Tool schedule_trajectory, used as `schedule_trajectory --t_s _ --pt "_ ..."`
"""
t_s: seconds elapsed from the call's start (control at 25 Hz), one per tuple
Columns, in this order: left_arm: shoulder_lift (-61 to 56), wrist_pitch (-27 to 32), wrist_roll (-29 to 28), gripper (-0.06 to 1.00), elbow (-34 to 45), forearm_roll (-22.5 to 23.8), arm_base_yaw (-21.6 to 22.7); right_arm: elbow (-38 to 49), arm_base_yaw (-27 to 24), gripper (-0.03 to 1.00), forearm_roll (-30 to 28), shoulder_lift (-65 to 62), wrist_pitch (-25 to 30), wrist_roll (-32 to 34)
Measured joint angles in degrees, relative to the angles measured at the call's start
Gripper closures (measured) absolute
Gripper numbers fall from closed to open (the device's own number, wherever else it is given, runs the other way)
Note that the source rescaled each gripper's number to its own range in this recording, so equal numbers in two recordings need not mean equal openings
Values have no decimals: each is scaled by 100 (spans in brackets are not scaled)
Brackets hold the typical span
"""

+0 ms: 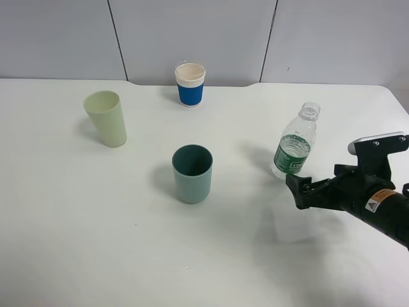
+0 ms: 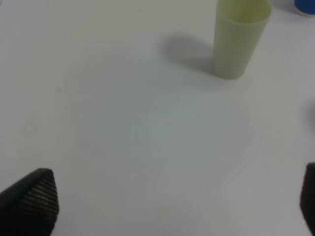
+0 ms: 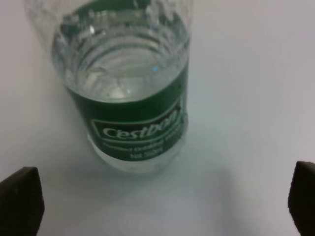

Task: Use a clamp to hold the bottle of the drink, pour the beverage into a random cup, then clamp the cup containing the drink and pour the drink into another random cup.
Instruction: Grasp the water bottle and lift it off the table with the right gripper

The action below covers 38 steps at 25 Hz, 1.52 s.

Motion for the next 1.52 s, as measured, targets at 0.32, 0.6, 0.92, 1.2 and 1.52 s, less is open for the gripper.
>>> schedule_trajectory --t_s 0.32,0.6,0.92,1.2,1.52 --pt "0 0 0 -6 0 0 0 0 0 -3 -169 689 -464 -54" --pt "0 0 -30 -6 0 0 0 0 0 -3 7 738 -469 -226" --pt "0 0 0 -6 0 0 0 -246 0 -3 1 744 -469 -262" --pt "0 0 0 -6 0 0 0 -534 0 -3 -54 755 -469 -593" --pt "0 0 -30 -6 0 0 0 -913 0 -3 -285 761 -469 -851"
